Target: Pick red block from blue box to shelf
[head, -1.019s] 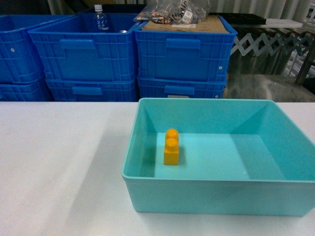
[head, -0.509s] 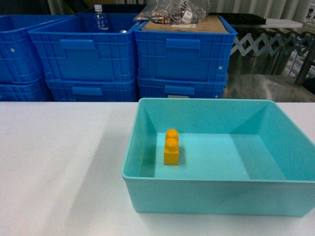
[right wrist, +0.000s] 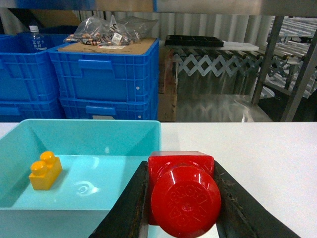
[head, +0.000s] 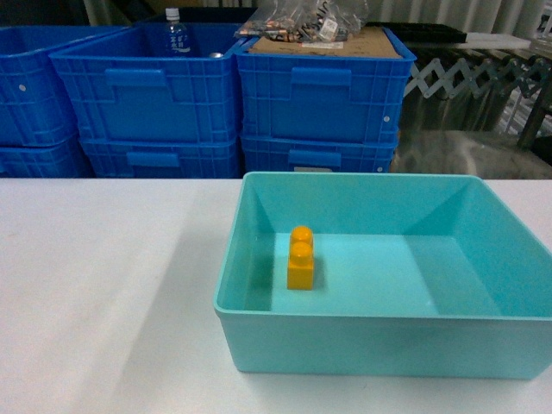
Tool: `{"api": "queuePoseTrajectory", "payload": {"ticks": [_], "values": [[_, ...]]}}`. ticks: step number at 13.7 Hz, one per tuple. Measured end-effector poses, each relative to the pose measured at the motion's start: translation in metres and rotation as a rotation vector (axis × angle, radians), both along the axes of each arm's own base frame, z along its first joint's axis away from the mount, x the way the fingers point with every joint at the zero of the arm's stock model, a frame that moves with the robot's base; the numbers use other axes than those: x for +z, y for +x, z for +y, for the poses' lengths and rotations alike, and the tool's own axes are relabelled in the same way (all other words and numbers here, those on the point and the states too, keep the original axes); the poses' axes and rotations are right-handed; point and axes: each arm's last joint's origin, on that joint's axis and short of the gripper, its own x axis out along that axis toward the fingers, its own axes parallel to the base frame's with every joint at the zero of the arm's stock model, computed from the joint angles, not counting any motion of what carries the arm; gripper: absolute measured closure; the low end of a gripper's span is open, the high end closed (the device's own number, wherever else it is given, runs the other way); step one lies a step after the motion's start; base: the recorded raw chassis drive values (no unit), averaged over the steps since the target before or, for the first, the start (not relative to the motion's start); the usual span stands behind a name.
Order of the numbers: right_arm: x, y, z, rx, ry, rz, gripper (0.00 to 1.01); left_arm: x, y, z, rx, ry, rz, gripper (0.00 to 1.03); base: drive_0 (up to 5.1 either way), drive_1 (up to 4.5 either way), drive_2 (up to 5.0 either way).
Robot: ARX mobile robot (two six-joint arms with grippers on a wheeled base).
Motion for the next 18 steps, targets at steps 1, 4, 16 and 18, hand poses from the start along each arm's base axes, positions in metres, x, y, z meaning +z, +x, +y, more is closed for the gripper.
{"api": "queuePoseTrajectory", "payload": {"ticks": [1,4,16,18], "values": [[-0.0016,-0.0026,0.0000,0.000,0.000,0.014,0.73,0.0000,0.0000,0.0000,0.000,0.000,0.000,0.05,0.0,0.00,0.0],[-0.0041,-0.0111,0.0000,0.001,0.000,0.019,0.73,0.0000,0.0000,0.0000,0.000,0.000,0.000,0.05,0.0,0.00,0.0],[-0.0032,-0.0112,0.0000,0.001,0.000,0.009,0.73,0.0000,0.0000,0.0000,0.000,0.000,0.000,0.05,-1.2,-1.15,-1.2],[-0.0032,-0.0112,0.0000,0.001,0.000,0.009,0.73,0.0000,0.0000,0.0000,0.000,0.000,0.000,0.05,-1.6,-1.59,-1.6]]}}
